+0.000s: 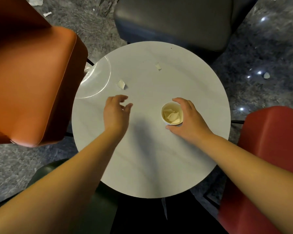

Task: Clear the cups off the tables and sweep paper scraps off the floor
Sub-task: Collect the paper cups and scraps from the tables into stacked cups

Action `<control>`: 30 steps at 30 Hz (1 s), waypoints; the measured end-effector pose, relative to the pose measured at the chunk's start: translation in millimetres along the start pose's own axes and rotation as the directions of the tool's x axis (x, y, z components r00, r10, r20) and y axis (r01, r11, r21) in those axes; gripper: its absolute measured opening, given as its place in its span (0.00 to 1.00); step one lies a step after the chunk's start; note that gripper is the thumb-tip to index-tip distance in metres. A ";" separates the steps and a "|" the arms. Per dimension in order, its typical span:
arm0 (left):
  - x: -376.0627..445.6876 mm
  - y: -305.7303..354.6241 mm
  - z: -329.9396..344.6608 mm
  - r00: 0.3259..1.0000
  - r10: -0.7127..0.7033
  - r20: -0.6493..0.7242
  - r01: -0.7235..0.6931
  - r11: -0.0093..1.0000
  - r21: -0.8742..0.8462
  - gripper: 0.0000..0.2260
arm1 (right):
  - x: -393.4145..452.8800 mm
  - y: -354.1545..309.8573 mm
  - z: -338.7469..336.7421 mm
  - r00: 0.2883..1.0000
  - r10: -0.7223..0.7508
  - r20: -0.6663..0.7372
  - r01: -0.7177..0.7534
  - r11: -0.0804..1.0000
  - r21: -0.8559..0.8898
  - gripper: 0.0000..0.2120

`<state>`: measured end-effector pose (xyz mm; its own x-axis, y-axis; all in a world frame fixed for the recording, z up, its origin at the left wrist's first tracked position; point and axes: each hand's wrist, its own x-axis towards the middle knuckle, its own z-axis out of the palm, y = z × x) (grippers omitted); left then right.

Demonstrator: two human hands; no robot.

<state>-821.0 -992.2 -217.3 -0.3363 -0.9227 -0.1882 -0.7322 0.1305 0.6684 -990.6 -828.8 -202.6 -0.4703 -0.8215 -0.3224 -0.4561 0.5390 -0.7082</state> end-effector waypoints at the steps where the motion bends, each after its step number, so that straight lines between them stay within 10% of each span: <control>1: 15.4 -6.5 -1.4 0.999 -0.035 -0.004 0.035 0.999 0.027 0.13 | 4.2 -2.7 1.3 1.000 0.000 -0.010 0.001 1.000 0.007 0.40; 13: 122.7 -23.9 23.2 0.986 -0.155 0.060 0.143 0.976 0.167 0.12 | 51.7 -17.2 7.4 0.996 0.030 -0.082 -0.029 1.000 0.009 0.40; 19: 109.6 3.8 18.2 0.963 -0.216 0.159 0.238 0.962 -0.135 0.09 | 61.0 -17.7 10.9 0.994 0.054 -0.094 -0.051 0.998 0.026 0.40; 24: 72.2 56.4 17.1 0.975 -0.079 0.207 0.160 0.897 -0.412 0.08 | 65.4 -18.8 12.6 0.993 0.082 -0.086 -0.079 0.996 0.038 0.41; 30: 39.4 78.8 25.2 0.938 0.169 0.302 -0.077 0.953 -0.293 0.05 | 68.8 -20.5 15.7 0.991 0.105 -0.080 -0.101 0.993 0.058 0.41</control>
<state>-906.9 -1009.1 -190.1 -0.6183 -0.7340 -0.2811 -0.4985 0.0897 0.8623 -1001.8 -899.2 -220.1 -0.5749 -0.7425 -0.3438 -0.3614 0.6074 -0.7075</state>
